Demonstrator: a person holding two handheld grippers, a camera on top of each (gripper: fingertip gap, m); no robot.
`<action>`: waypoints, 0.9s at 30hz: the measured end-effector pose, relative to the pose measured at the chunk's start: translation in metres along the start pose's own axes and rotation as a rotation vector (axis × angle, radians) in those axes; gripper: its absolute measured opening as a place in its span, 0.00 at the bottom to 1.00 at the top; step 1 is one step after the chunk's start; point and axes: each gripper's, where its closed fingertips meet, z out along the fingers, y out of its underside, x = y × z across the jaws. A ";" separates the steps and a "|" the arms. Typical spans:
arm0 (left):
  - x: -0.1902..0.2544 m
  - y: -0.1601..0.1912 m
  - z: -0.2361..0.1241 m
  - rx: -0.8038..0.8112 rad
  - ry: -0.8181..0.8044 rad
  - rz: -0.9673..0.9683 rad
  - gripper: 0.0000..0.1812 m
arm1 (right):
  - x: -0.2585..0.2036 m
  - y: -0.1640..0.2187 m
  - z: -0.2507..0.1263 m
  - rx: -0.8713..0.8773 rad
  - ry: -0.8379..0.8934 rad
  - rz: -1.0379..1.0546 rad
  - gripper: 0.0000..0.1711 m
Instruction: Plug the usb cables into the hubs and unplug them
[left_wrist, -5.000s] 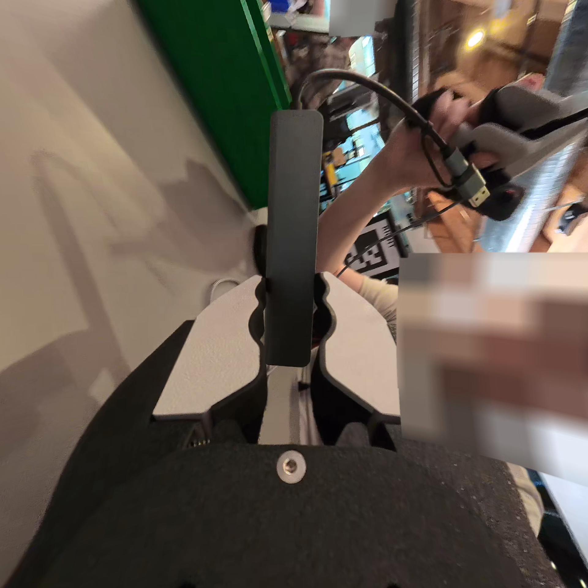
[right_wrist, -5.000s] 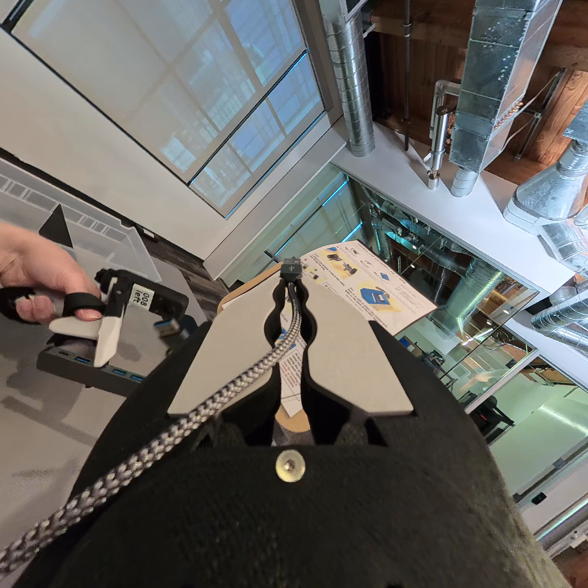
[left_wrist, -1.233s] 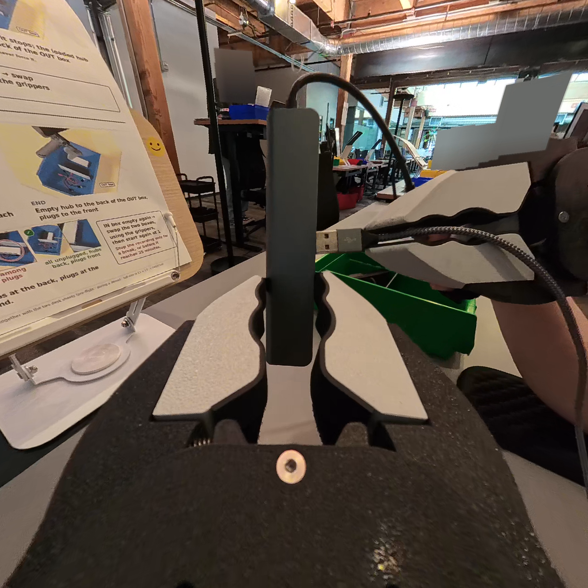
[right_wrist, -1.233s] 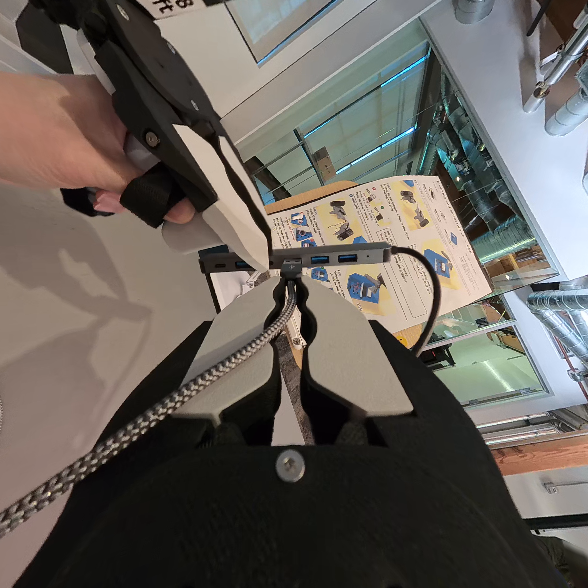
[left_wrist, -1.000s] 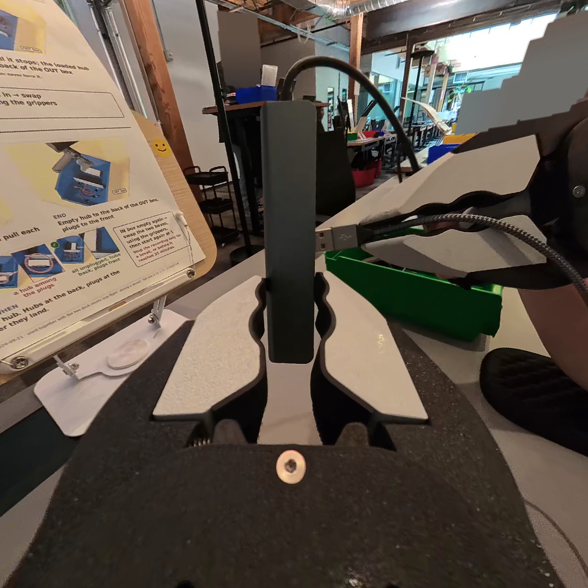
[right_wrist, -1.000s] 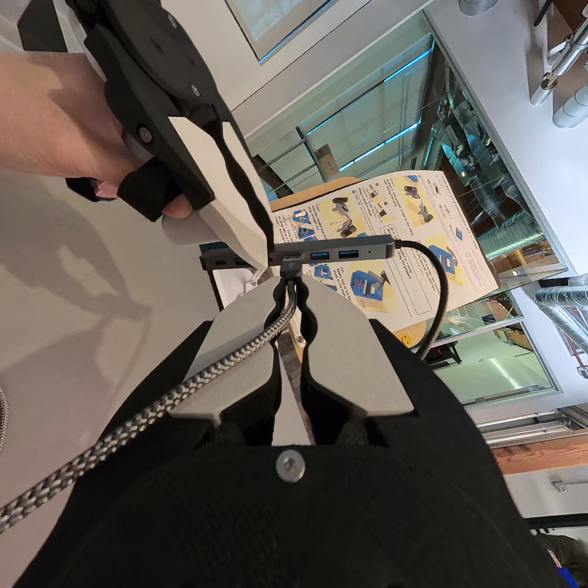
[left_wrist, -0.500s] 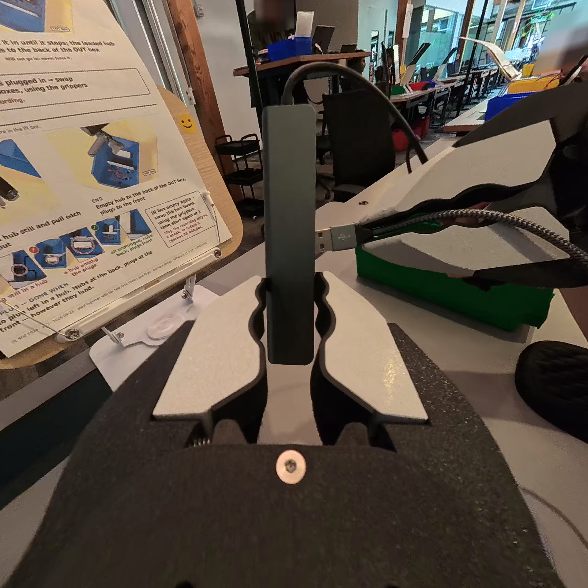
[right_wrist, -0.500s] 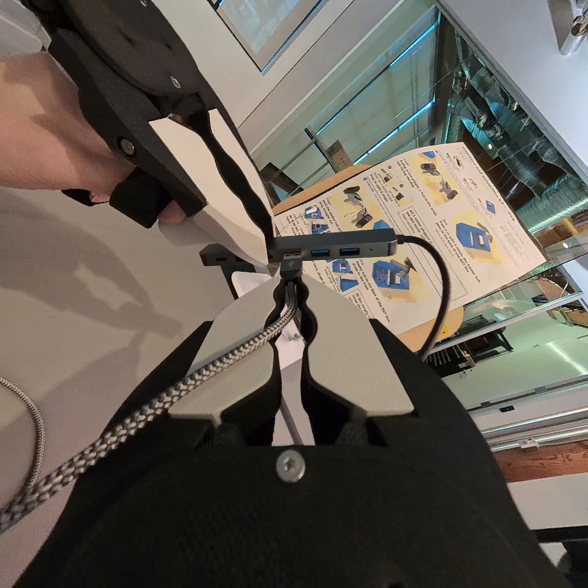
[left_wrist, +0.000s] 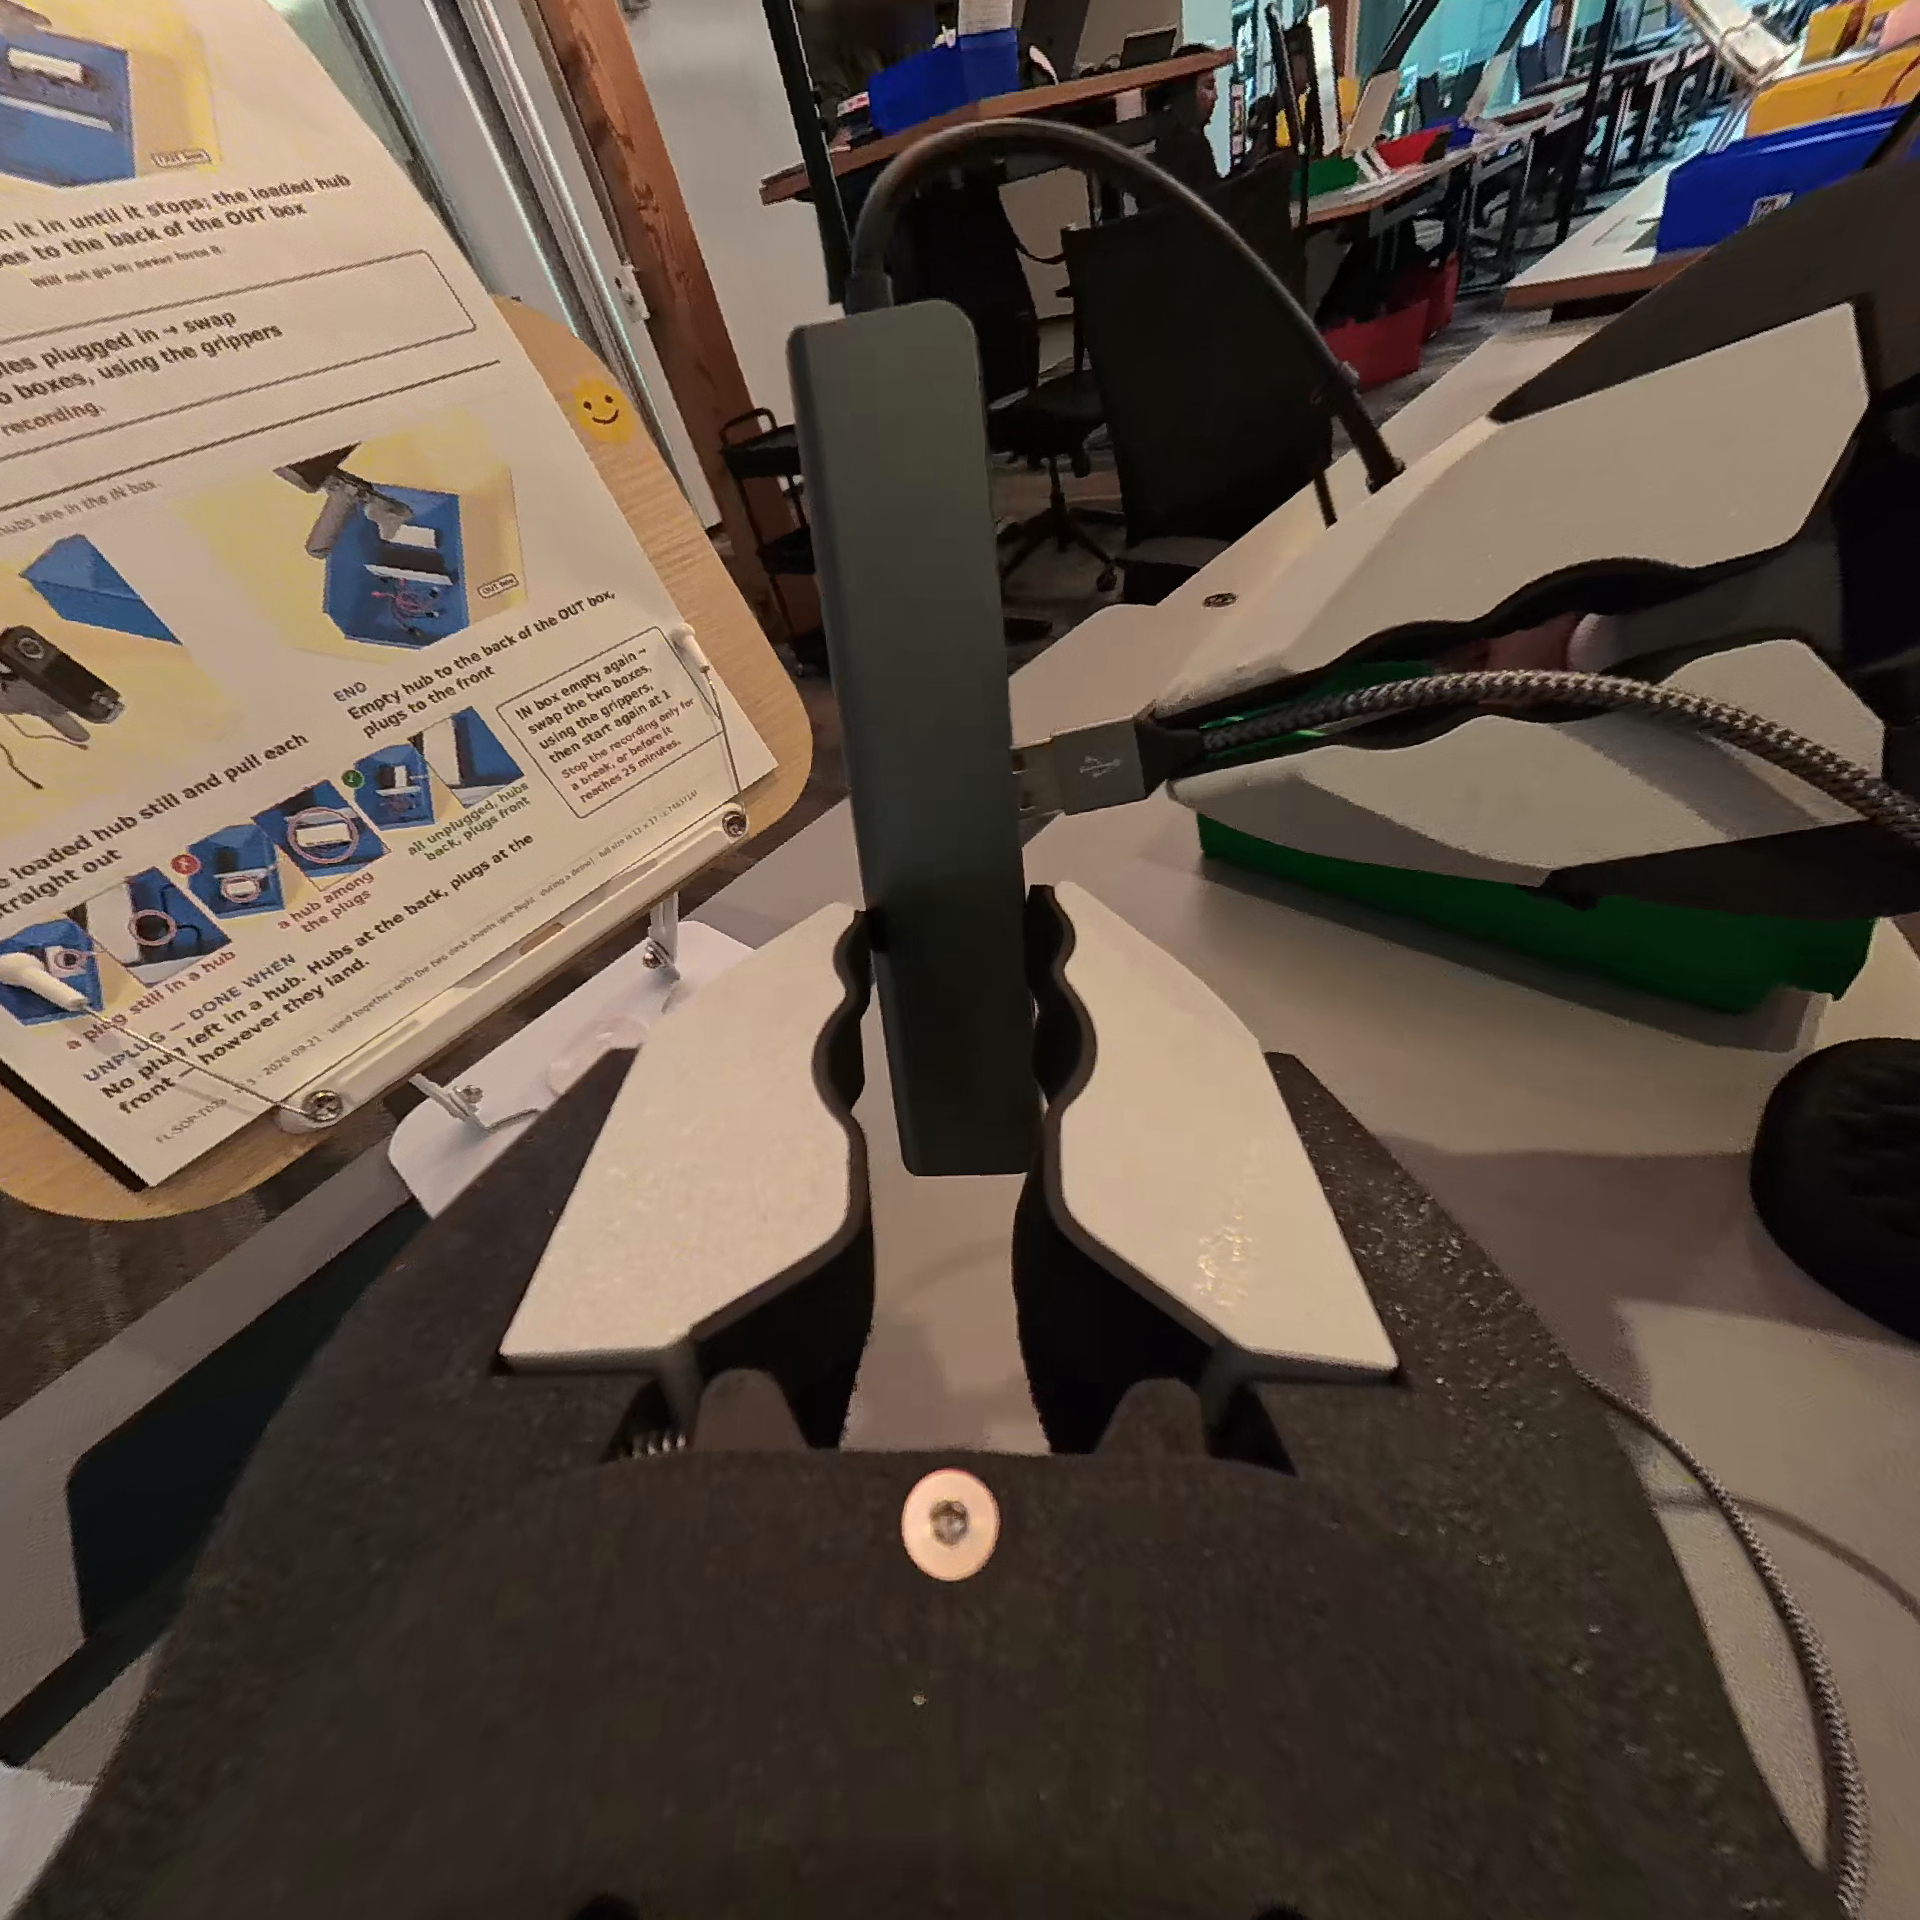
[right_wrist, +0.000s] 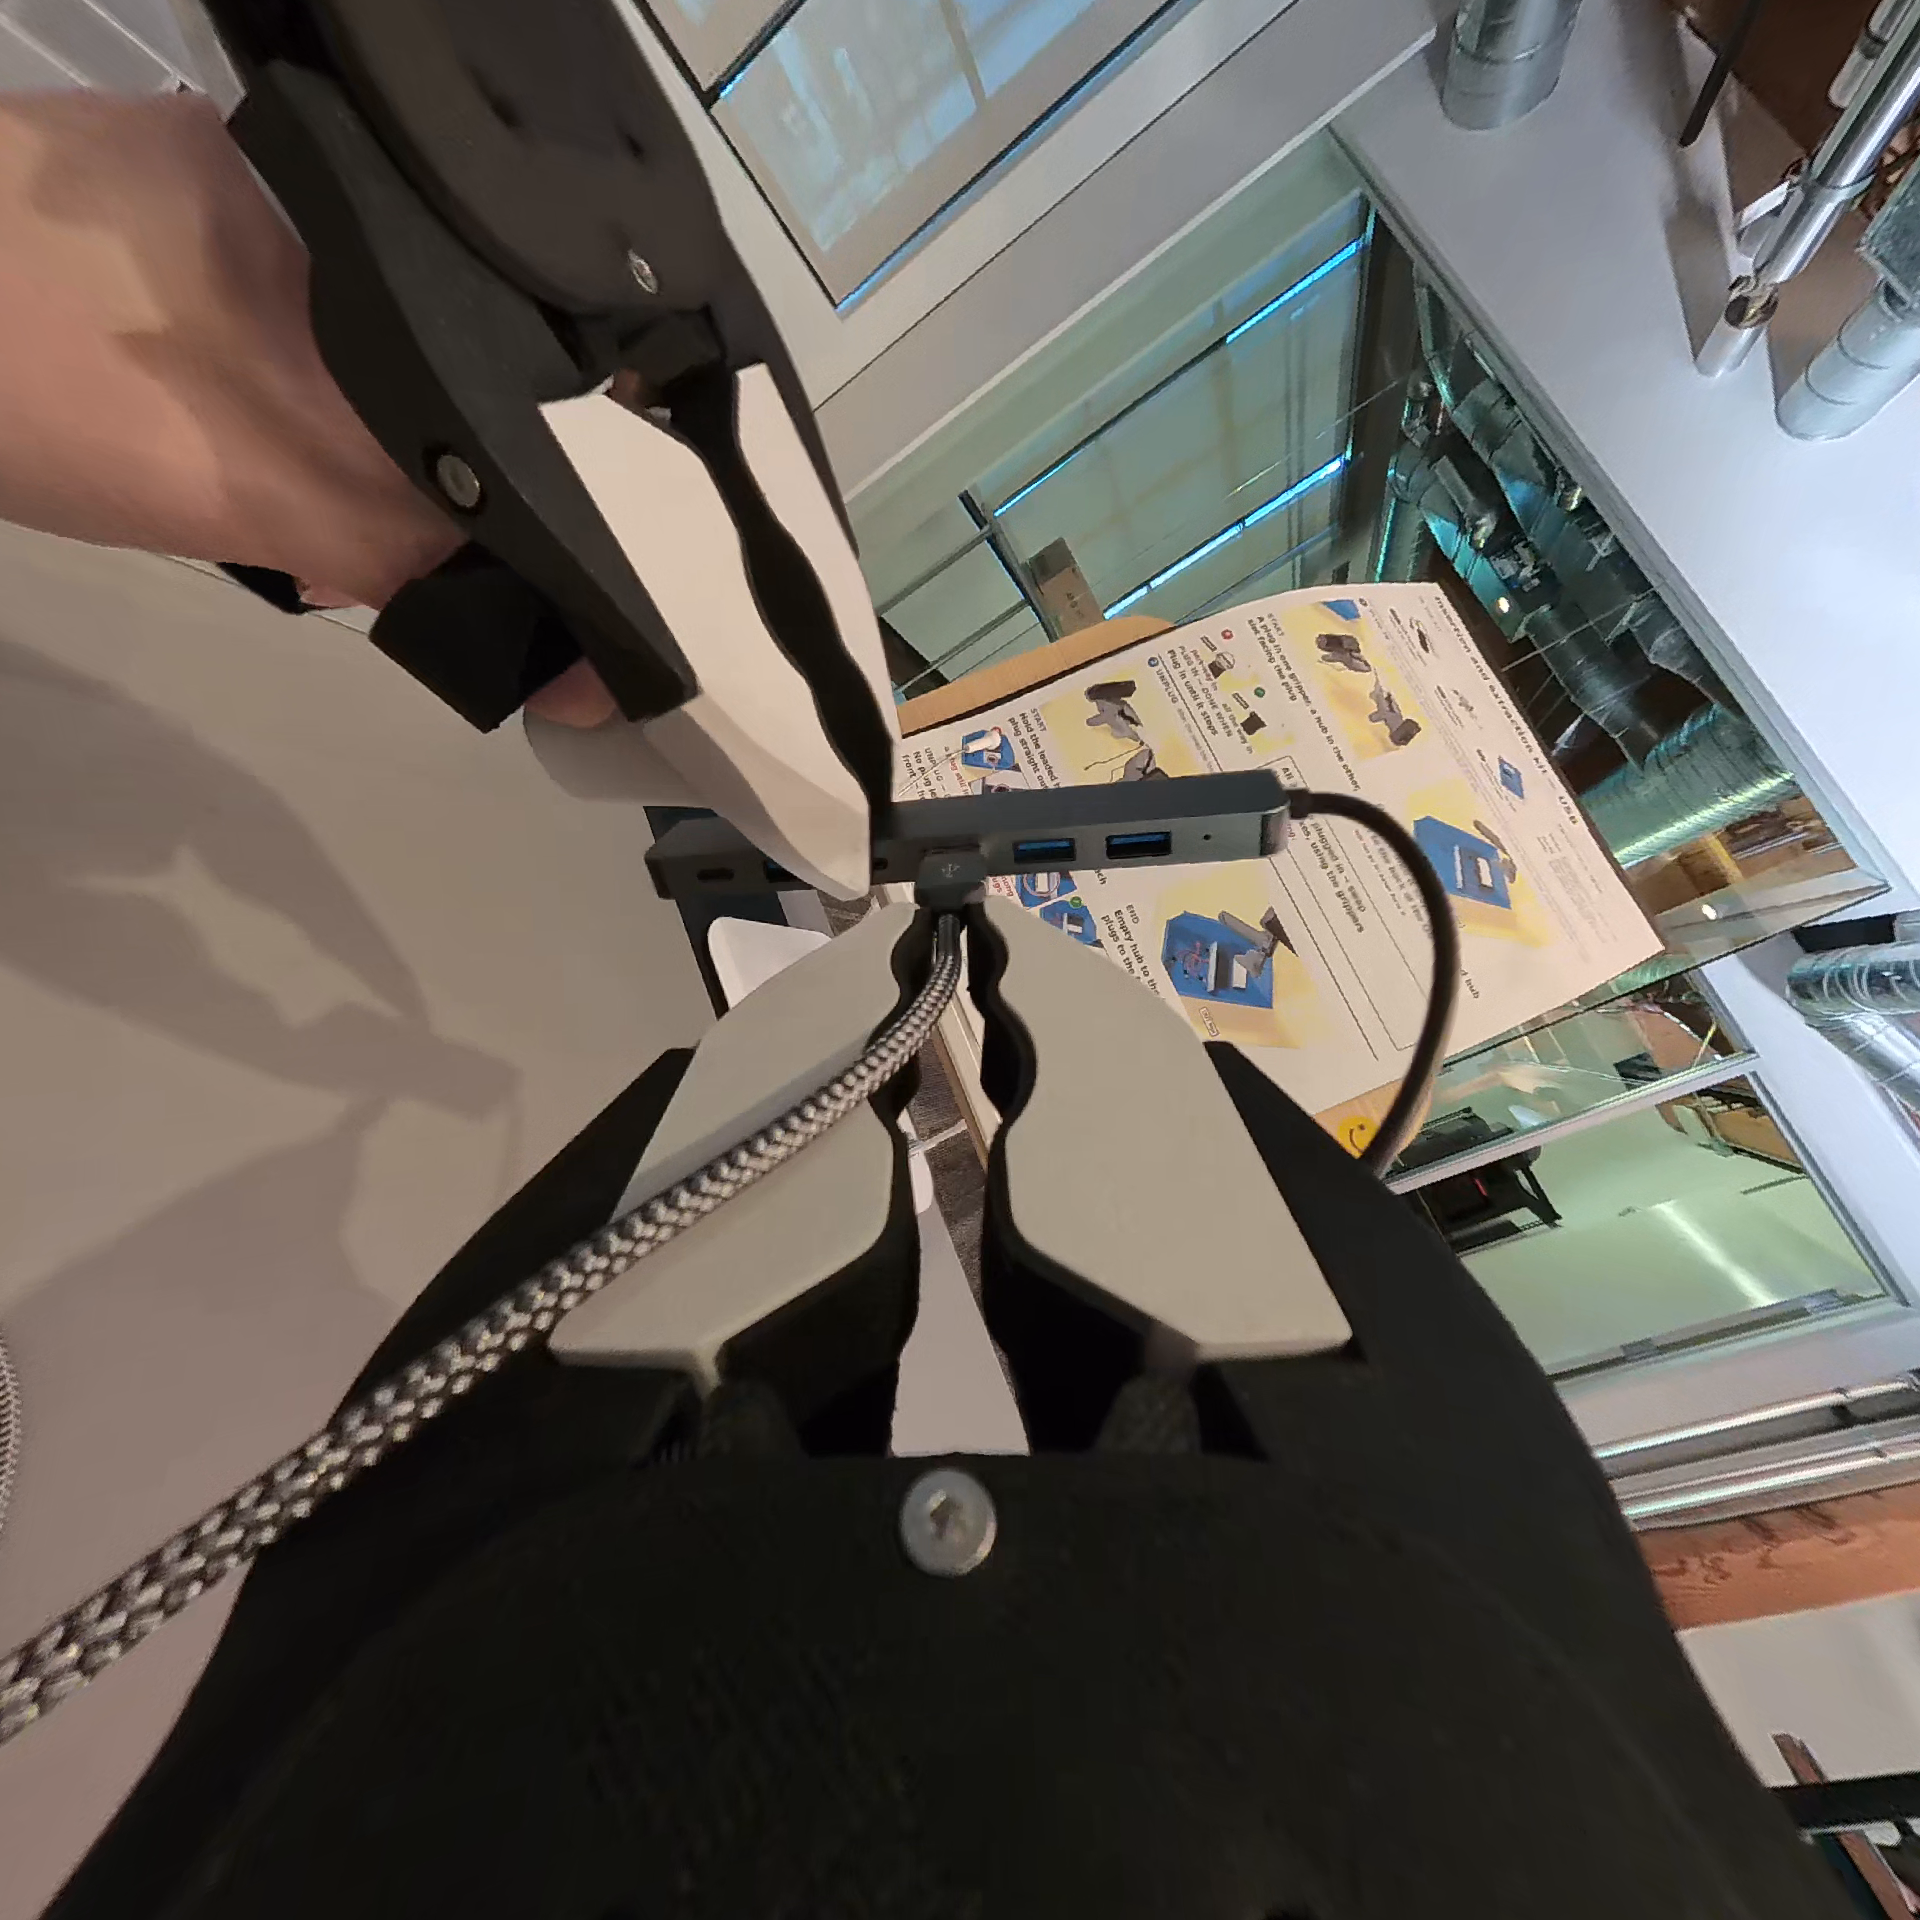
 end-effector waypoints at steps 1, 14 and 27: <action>0.000 0.000 0.000 -0.002 -0.006 0.007 0.16 | 0.000 0.000 0.000 -0.001 0.002 -0.002 0.04; 0.004 -0.003 -0.001 -0.004 -0.003 0.001 0.16 | 0.002 -0.001 -0.001 0.005 0.010 -0.003 0.04; 0.006 -0.003 -0.002 -0.012 -0.022 0.068 0.16 | 0.000 -0.002 -0.001 0.026 0.000 0.010 0.04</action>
